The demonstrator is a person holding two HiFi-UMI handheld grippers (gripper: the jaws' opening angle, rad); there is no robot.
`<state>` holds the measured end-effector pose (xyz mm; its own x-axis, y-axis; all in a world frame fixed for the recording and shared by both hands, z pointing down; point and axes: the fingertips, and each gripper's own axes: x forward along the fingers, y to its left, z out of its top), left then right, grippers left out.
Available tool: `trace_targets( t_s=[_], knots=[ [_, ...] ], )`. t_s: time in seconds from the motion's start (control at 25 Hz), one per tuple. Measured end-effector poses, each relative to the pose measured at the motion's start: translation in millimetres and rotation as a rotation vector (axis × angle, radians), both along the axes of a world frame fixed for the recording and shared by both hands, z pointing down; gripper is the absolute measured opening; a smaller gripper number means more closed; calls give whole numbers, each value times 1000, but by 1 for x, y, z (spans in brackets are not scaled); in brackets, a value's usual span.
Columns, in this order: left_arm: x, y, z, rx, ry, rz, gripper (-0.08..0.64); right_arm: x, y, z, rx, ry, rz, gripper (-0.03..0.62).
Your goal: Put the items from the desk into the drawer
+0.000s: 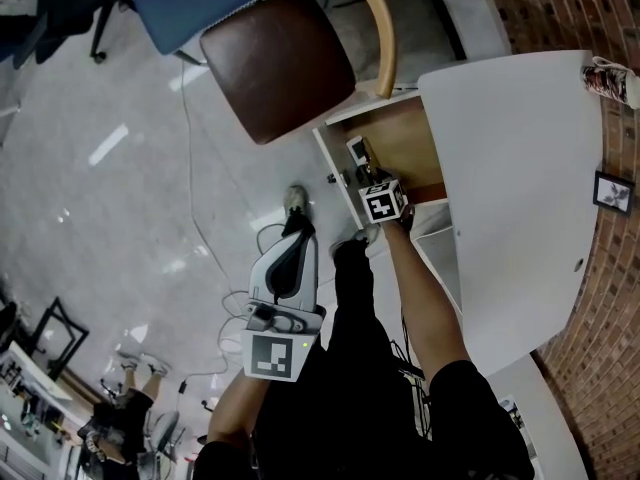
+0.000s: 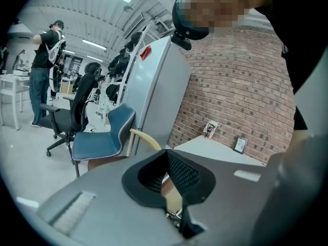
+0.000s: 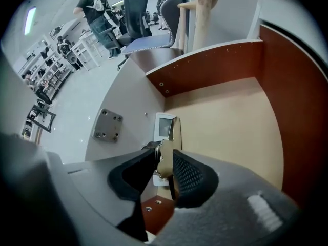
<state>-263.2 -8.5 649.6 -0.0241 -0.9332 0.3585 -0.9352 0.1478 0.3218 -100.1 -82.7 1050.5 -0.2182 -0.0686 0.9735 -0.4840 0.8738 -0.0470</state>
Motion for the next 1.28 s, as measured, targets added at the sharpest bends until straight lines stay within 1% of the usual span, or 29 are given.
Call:
trace_targets(
  t_s=[0.16,0.32,0.4,0.48,0.6,0.72,0.92,1.08,1.28],
  knots=[
    [8,-2,-7,6,-5,16,20,-4,1,-21,1,-38,20,115],
    [13,-3,-25,27,-9,10,20,-8,9,-62,-9,-109,82,110],
    [16,-2,-40,40,-8,-1,20,-9,14,-91,-8,-155,127,68],
    [17,-4,-57,67,-17,-6,20,-10,9,-121,17,-213,174,20],
    [18,-7,-79,113,-42,-7,20,-11,-1,-164,53,-293,229,5],
    [25,-3,-104,139,-58,-9,20,-8,-2,-216,80,-370,252,3],
    [38,2,-145,188,-90,-2,20,-6,-14,-313,177,-521,256,3],
    [47,3,-180,221,-134,29,20,-4,-21,-403,270,-663,264,3],
    [58,13,-215,282,-164,32,20,8,-12,-508,394,-821,229,3]
  ],
)
